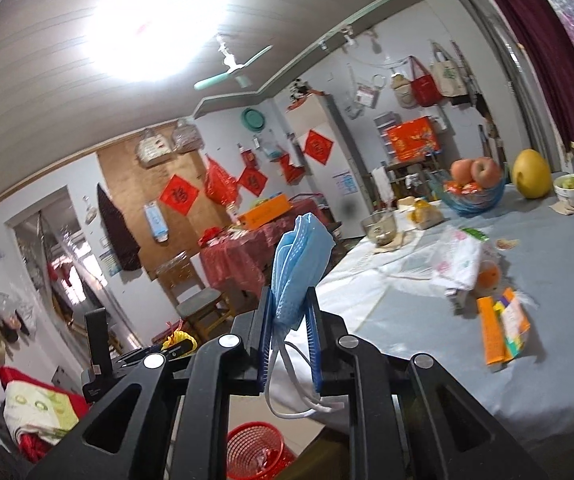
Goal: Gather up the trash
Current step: 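Lift the yellow tassel and blue mask and carry them toward the wastebasket, then lower both tools over the red wastebasket and open them to drop the items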
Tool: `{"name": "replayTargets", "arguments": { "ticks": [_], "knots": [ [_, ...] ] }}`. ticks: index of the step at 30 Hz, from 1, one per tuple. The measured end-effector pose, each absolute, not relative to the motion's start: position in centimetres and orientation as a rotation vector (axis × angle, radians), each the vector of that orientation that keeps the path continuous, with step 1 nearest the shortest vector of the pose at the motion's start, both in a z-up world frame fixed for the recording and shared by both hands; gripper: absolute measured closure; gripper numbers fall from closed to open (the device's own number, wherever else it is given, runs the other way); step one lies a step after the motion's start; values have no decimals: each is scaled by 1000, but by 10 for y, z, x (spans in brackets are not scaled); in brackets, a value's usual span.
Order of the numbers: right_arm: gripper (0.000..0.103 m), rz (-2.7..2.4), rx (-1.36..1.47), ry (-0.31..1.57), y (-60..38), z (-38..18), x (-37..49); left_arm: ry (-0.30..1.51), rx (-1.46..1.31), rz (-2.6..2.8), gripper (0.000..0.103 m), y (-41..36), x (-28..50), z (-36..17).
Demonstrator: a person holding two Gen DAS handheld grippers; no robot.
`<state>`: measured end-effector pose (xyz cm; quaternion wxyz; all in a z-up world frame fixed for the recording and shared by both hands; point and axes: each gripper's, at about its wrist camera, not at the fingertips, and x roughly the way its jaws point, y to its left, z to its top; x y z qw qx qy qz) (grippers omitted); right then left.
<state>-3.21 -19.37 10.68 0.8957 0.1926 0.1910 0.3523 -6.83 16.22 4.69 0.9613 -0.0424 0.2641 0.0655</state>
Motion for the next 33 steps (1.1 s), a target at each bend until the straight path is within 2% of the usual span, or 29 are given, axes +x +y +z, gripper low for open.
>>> {"name": "replayTargets", "arguments": {
  "ticks": [5,19,20,21,23,27,33],
  "knots": [
    [85,779,371,436,-163,106,-39,598,-76,190,57,192,-89,22],
    [85,874,240,631,-54,82,-34,870,-241,235,56,282,-95,-106],
    [85,880,233,643,-46,80,-34,888,-253,234,51,285,-94,-115],
    [85,886,226,653,-41,78,-34,908,-268,237,38,291,-94,-123],
    [85,902,204,681,-22,74,-35,939,-311,255,23,303,-95,-137],
    [85,931,163,725,5,66,-37,947,-318,298,13,315,-97,-139],
    [85,992,92,813,53,47,-46,897,-221,433,8,323,-106,-122]
  ]
}}
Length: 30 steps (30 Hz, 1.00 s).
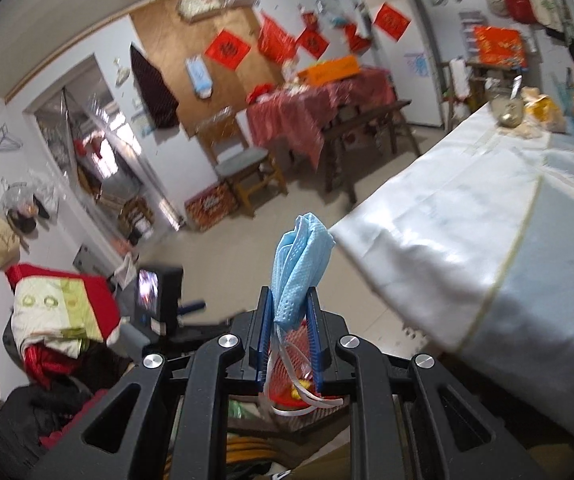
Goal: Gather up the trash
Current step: 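Lower both tools over the red wastebasket and open them to drop the items, then move both tools back over the table toward the tissue and snack box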
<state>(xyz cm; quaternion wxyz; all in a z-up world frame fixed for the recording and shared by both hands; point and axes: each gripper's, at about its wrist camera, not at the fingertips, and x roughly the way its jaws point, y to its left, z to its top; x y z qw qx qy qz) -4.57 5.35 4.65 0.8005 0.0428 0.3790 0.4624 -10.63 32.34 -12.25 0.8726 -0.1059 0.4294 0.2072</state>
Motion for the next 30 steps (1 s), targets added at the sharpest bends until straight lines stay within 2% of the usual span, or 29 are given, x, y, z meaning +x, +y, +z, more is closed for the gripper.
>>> {"name": "replayTargets", "arguments": {
  "ticks": [16,18,20,21,30],
  "knots": [
    [83,1077,-124,1094,185,-46,-48,799,-315,565,7,382,-135,-97],
    [78,1078,-147,1120,196,-57,-46,795,-320,573,7,385,-139,-96],
    [65,1067,-174,1132,209,-68,-44,790,-320,585,7,388,-142,-94],
    [62,1063,-178,1131,213,-71,-43,787,-323,589,7,389,-143,-93],
    [58,1047,-152,1029,192,-40,-47,758,-342,582,7,393,-152,-82]
  ]
}}
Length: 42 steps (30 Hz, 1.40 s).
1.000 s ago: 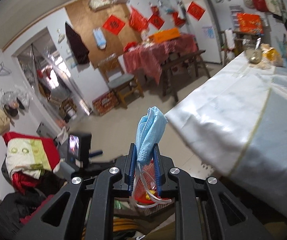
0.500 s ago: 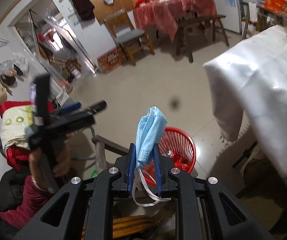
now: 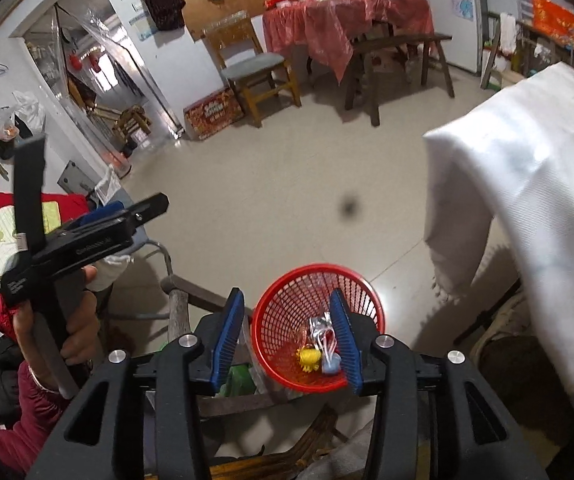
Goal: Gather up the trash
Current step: 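Move both tools back over the table toward the tissue and snack box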
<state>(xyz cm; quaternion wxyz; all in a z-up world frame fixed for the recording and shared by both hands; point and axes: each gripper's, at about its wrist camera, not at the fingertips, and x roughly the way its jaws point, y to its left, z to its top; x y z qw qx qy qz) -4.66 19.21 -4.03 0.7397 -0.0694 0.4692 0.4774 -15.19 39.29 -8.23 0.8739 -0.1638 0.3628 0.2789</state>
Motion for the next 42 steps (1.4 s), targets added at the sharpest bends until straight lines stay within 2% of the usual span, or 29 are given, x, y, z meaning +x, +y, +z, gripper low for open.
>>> {"name": "replayTargets", "arguments": {
  "ticks": [7,15,26,31,34,42],
  "knots": [
    [56,1018,-97,949,154,-12,-45,734,-313,551,7,374,-149,-66],
    [46,940,-2,825,94,20,-35,692,-253,497,7,338,-143,-38],
    [24,746,158,658,-31,49,-19,711,-177,383,7,270,-117,-21],
    [21,632,244,616,-95,48,-5,736,-118,320,7,226,-96,-18],
    [16,559,284,585,-136,48,5,742,-96,276,7,201,-84,-17],
    [14,370,395,523,-240,48,38,742,-29,135,7,123,-32,-6]
  ]
}}
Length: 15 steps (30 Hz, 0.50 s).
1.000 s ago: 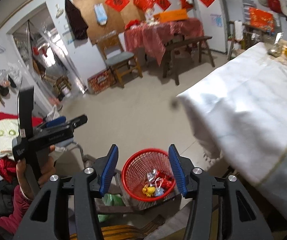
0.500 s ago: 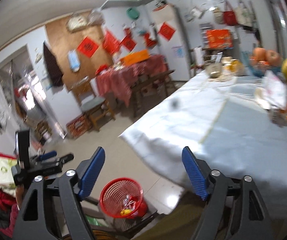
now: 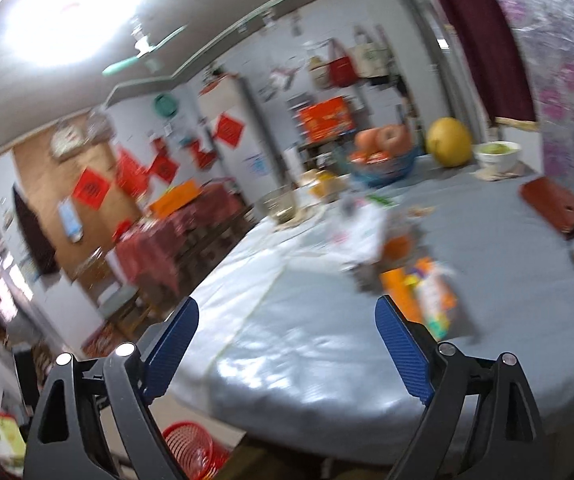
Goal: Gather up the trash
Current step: 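Move both tools back over the table toward the tissue and snack box, then close the left tool on the white tissue while the right tool grasps the orange snack box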
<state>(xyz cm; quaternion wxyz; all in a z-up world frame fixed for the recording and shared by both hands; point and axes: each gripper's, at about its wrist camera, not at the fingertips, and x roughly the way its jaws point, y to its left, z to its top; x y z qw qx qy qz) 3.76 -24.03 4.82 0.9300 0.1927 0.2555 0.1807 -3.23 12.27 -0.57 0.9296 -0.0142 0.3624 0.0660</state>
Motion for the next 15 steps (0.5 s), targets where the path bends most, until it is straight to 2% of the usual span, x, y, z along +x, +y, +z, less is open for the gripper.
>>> {"name": "replayTargets", "arguments": {
  "ticks": [5,15],
  "knots": [
    [14,289,410,546,-278,24,61,751,8,50,7,77,12,-1],
    [14,219,269,621,-283,-22,91,726,94,-103,7,-18,116,20]
  ]
}}
